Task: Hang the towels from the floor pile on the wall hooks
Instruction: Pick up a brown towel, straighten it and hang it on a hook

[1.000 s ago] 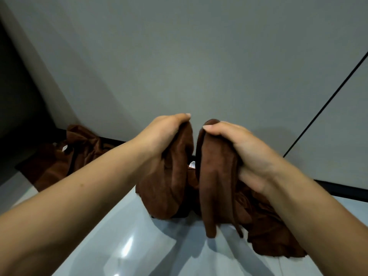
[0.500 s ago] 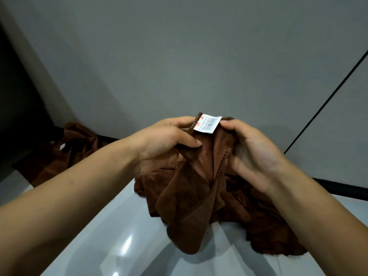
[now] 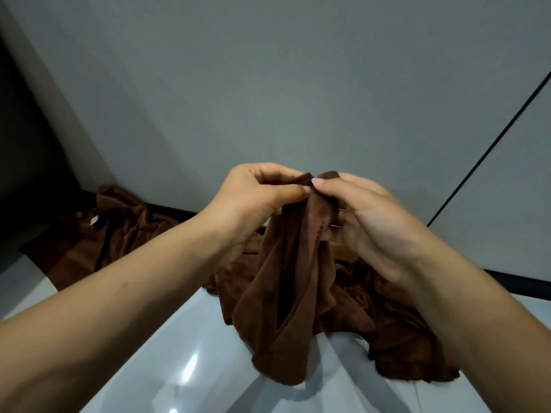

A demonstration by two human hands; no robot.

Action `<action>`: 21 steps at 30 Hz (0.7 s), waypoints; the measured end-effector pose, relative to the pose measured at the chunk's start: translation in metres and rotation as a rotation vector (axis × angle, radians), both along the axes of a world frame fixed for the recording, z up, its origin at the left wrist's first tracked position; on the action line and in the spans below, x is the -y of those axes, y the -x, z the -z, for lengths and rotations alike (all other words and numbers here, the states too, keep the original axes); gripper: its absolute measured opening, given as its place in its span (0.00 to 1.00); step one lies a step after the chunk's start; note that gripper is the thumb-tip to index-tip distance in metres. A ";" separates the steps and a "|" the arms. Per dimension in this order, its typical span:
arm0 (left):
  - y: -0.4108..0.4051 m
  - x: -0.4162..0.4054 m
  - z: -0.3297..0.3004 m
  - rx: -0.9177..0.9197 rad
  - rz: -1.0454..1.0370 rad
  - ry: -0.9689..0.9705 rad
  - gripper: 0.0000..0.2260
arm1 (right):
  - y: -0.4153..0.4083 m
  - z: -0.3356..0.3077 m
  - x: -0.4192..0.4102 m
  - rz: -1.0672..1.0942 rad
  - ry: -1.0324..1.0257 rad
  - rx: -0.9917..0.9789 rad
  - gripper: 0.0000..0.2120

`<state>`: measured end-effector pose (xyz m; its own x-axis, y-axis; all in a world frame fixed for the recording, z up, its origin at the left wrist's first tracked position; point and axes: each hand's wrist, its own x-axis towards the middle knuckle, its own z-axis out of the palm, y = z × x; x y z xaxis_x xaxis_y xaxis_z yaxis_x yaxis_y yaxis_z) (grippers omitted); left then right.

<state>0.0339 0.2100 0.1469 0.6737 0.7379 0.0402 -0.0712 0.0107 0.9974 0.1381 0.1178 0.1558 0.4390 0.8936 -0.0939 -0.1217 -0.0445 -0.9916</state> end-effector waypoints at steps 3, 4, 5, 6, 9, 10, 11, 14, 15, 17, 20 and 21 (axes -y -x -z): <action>0.001 0.001 0.000 0.008 -0.016 -0.004 0.08 | 0.000 -0.002 0.000 -0.003 0.048 0.042 0.09; 0.002 0.000 0.001 0.008 -0.028 -0.002 0.08 | -0.001 -0.003 0.000 -0.004 0.063 0.046 0.09; 0.003 -0.001 0.001 0.010 -0.035 0.000 0.08 | -0.001 -0.003 0.001 -0.005 0.078 0.049 0.09; 0.003 -0.001 0.001 0.011 -0.038 -0.006 0.09 | -0.001 -0.003 0.002 -0.004 0.089 0.049 0.08; 0.003 0.001 0.000 0.030 -0.017 -0.028 0.11 | 0.001 -0.002 0.001 -0.009 0.106 0.064 0.07; 0.003 0.003 0.000 0.037 -0.005 -0.034 0.10 | 0.001 -0.002 0.001 -0.013 0.106 0.065 0.08; 0.002 0.005 -0.001 0.040 0.004 -0.045 0.10 | 0.000 -0.003 0.001 -0.023 0.102 0.055 0.08; 0.002 0.005 -0.001 0.037 0.008 -0.125 0.10 | -0.003 -0.008 0.003 -0.089 0.084 -0.032 0.13; 0.002 0.005 -0.001 0.037 0.011 -0.150 0.10 | -0.004 -0.009 0.004 -0.120 0.090 -0.045 0.15; 0.003 0.005 0.000 0.046 0.012 -0.169 0.09 | -0.004 -0.009 0.005 -0.144 0.115 0.001 0.17; 0.004 0.005 0.001 0.059 0.011 -0.174 0.10 | -0.002 -0.008 0.005 -0.113 0.131 0.086 0.13; 0.005 0.005 0.001 0.059 0.014 -0.180 0.10 | -0.001 -0.007 0.004 -0.099 0.132 0.102 0.11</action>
<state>0.0291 0.2049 0.1458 0.6762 0.7059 0.2108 -0.1309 -0.1664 0.9773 0.1393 0.1134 0.1627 0.3628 0.9157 -0.1727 -0.0096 -0.1817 -0.9833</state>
